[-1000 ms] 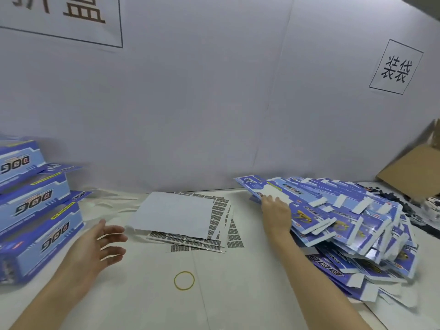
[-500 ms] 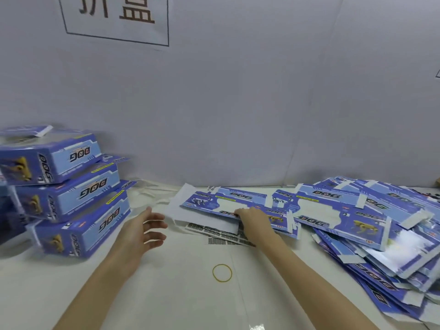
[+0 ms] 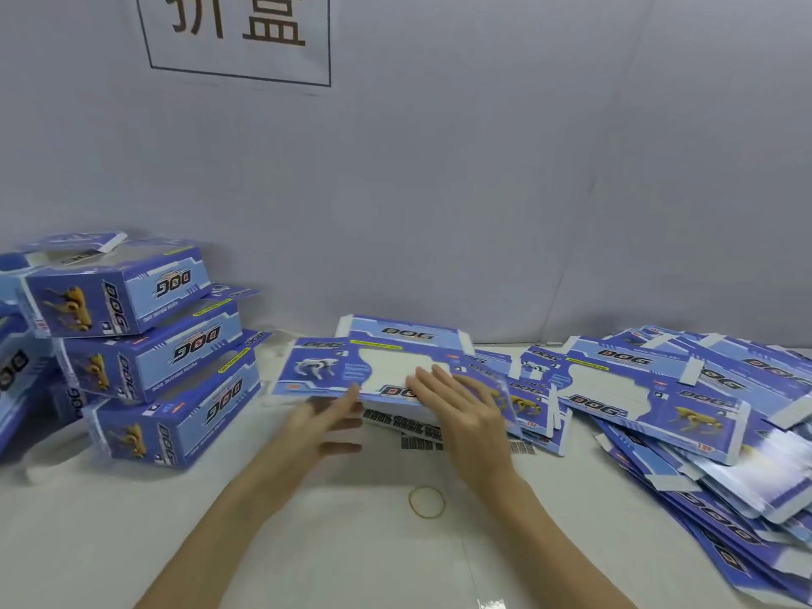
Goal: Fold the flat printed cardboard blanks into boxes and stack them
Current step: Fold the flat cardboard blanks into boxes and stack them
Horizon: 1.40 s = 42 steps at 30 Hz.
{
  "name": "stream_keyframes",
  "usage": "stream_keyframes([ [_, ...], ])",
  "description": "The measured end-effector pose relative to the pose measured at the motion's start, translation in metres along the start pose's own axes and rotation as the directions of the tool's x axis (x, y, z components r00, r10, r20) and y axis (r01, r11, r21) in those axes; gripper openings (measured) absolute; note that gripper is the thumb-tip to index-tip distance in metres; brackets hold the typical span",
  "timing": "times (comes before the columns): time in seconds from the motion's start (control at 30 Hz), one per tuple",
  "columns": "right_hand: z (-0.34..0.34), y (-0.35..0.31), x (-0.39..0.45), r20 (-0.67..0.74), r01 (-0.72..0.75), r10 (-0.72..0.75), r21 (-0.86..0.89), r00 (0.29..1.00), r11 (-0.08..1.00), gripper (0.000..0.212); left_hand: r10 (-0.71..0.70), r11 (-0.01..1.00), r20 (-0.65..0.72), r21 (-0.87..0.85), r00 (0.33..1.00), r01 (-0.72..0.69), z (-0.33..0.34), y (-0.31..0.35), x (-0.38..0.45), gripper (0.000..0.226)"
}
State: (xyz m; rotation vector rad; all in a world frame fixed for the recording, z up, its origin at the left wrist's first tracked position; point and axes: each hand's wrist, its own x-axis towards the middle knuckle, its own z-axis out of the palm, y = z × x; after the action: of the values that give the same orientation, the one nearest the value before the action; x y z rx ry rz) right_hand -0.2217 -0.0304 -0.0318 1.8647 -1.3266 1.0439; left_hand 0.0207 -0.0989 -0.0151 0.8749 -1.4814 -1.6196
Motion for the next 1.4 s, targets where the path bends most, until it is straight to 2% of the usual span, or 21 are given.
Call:
stream_keyframes([
  [0.07,-0.003,-0.024,0.009,-0.063,-0.132,0.151,0.247,0.987,0.96,0.049,0.012,1.0,0.087,0.028,0.996,-0.015,0.008,-0.006,-0.002,0.117],
  [0.13,-0.014,-0.044,0.025,-0.073,-0.354,0.437,0.476,0.896,0.805,0.032,0.074,0.997,0.053,0.029,0.996,-0.076,0.013,-0.007,-0.001,0.128],
  [0.2,-0.023,-0.053,0.034,0.012,-0.486,0.63,0.648,0.776,0.586,0.016,0.217,0.959,-0.04,0.196,0.975,-0.205,0.012,0.0,0.0,0.106],
  [0.3,-0.028,-0.047,0.03,0.265,-0.586,0.749,0.786,0.607,0.197,0.027,0.453,0.826,-0.111,0.425,0.885,-0.37,0.004,0.006,-0.002,0.081],
  [0.37,-0.025,-0.045,0.025,0.443,-0.638,0.763,0.768,0.471,-0.052,0.027,0.491,0.79,-0.112,0.476,0.864,-0.387,0.002,0.005,-0.003,0.078],
  [0.43,-0.019,-0.046,0.02,0.555,-0.659,0.742,0.723,0.375,-0.208,0.022,0.471,0.774,-0.125,0.534,0.873,-0.341,0.003,0.001,-0.002,0.08],
  [0.53,-0.012,-0.05,0.014,0.604,-0.681,0.712,0.691,0.357,-0.245,0.022,0.484,0.73,-0.197,0.629,0.852,-0.269,0.005,0.003,-0.004,0.085],
  [0.67,-0.004,-0.058,0.008,0.64,-0.756,0.686,0.623,0.345,-0.202,0.029,0.471,0.778,-0.234,0.565,0.85,-0.275,0.006,0.009,-0.008,0.051],
  [0.73,-0.003,-0.063,0.007,0.658,-0.794,0.66,0.589,0.363,-0.151,0.041,0.433,0.809,-0.221,0.522,0.874,-0.269,0.007,0.008,-0.009,0.045],
  [0.83,-0.005,-0.06,0.011,0.585,-0.819,0.695,0.574,0.418,0.009,0.076,0.382,0.907,-0.279,0.295,0.881,-0.3,0.009,0.007,-0.005,0.028],
  [0.9,-0.008,-0.054,0.013,0.551,-0.823,0.719,0.566,0.424,0.052,0.089,0.452,0.887,-0.308,0.254,0.837,-0.386,0.011,0.013,-0.008,0.026],
  [0.93,-0.01,-0.053,0.015,0.554,-0.826,0.713,0.56,0.43,0.062,0.09,0.514,0.854,-0.335,0.287,0.79,-0.434,0.014,0.016,-0.011,0.024],
  [0.97,-0.014,-0.053,0.016,0.569,-0.831,0.699,0.553,0.433,0.065,0.089,0.589,0.804,-0.363,0.35,0.722,-0.48,0.018,0.019,-0.014,0.025],
  [1.03,-0.02,-0.056,0.021,0.596,-0.796,0.653,0.605,0.468,0.018,0.077,0.793,0.601,-0.336,0.568,0.507,-0.562,0.028,0.024,-0.022,0.029],
  [1.1,-0.023,-0.061,0.025,0.644,-0.702,0.552,0.698,0.53,-0.139,0.069,0.946,0.29,-0.131,0.746,0.295,-0.6,0.037,0.023,-0.027,0.033],
  [1.13,-0.025,-0.064,0.026,0.673,-0.646,0.483,0.72,0.56,-0.255,0.072,0.972,0.143,0.006,0.78,0.236,-0.609,0.042,0.023,-0.029,0.037],
  [1.17,-0.028,-0.066,0.025,0.701,-0.593,0.418,0.713,0.578,-0.374,0.078,0.964,0.021,0.148,0.784,0.22,-0.62,0.046,0.022,-0.031,0.039],
  [1.2,-0.032,-0.067,0.026,0.73,-0.56,0.379,0.681,0.569,-0.472,0.081,0.929,-0.073,0.284,0.768,0.236,-0.636,0.05,0.021,-0.032,0.039],
  [1.27,-0.035,-0.064,0.026,0.777,-0.581,0.413,0.629,0.475,-0.516,0.063,0.802,-0.141,0.482,0.727,0.353,-0.672,0.06,0.012,-0.035,0.036],
  [1.33,-0.034,-0.056,0.023,0.808,-0.595,0.448,0.587,0.383,-0.55,0.033,0.702,-0.011,0.528,0.679,0.478,-0.734,0.063,0.005,-0.037,0.044],
  [1.4,-0.031,-0.045,0.019,0.805,-0.579,0.504,0.583,0.313,-0.57,0.035,0.737,0.187,0.433,0.608,0.519,-0.772,0.058,0.006,-0.037,0.039],
])
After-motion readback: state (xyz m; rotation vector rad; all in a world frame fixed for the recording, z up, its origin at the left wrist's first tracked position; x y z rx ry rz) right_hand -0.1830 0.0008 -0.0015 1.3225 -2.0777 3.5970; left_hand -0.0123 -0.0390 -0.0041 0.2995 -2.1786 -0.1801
